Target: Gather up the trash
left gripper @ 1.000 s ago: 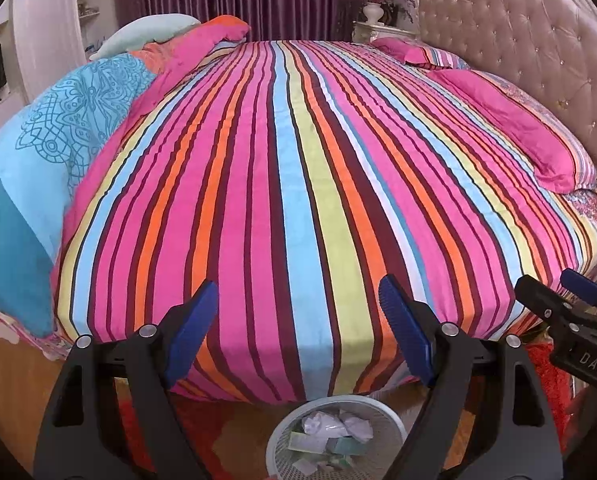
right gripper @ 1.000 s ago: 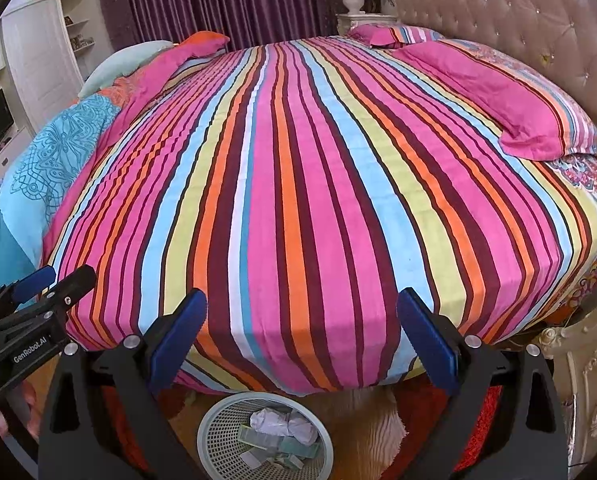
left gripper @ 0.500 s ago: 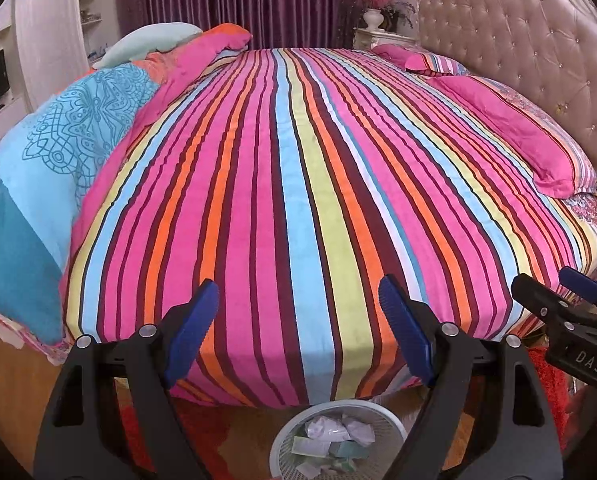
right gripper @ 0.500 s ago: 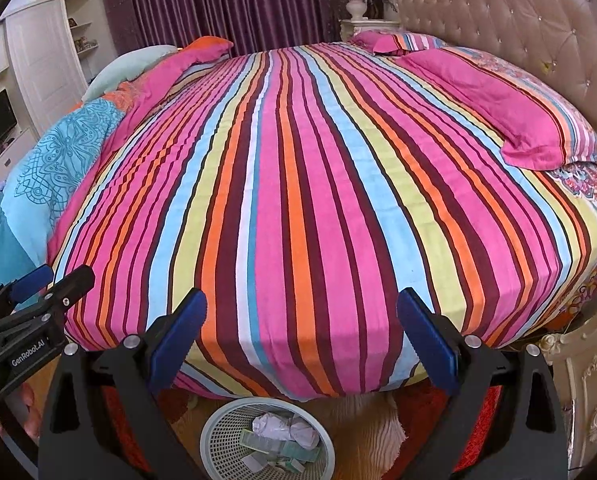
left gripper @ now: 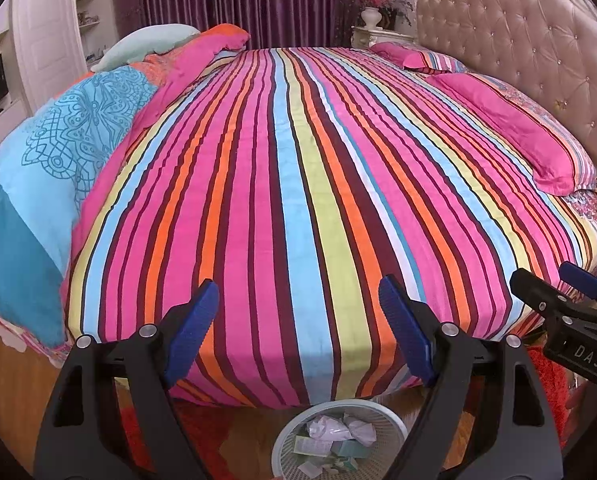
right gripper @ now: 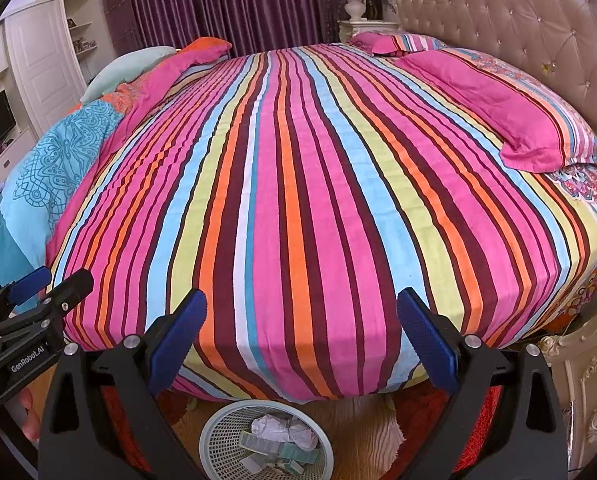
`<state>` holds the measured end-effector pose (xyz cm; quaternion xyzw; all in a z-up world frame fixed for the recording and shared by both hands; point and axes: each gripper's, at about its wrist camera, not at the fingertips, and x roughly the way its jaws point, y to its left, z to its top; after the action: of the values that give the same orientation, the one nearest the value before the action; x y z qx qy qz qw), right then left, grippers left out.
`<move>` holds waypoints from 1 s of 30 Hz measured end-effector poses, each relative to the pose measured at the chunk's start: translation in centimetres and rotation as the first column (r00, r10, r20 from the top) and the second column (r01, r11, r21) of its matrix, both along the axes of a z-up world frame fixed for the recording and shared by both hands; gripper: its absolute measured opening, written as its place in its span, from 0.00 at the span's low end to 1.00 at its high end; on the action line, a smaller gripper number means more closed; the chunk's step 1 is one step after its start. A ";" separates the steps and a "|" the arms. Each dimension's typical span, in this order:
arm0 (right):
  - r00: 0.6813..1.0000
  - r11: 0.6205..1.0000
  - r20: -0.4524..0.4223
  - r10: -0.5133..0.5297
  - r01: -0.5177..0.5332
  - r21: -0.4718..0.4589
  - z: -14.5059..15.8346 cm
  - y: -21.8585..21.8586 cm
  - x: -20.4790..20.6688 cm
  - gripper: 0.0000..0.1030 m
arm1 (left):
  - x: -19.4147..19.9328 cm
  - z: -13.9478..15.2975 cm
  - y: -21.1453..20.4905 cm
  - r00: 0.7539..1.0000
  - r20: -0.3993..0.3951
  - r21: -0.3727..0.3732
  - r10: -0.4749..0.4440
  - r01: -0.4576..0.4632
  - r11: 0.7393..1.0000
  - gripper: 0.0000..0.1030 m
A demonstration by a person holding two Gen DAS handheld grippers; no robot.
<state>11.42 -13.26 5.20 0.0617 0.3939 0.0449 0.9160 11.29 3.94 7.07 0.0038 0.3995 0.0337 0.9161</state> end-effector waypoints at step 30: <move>1.000 1.000 -0.002 0.000 0.000 0.000 0.0 0.0 0.1 0.89 | 0.1 -0.2 -0.2 1.000 -0.006 0.003 -0.004 0.004 1.000 0.78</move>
<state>11.52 -13.28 5.20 0.0620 0.3948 0.0447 0.9156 11.39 3.75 6.85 0.0060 0.4023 0.0323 0.9149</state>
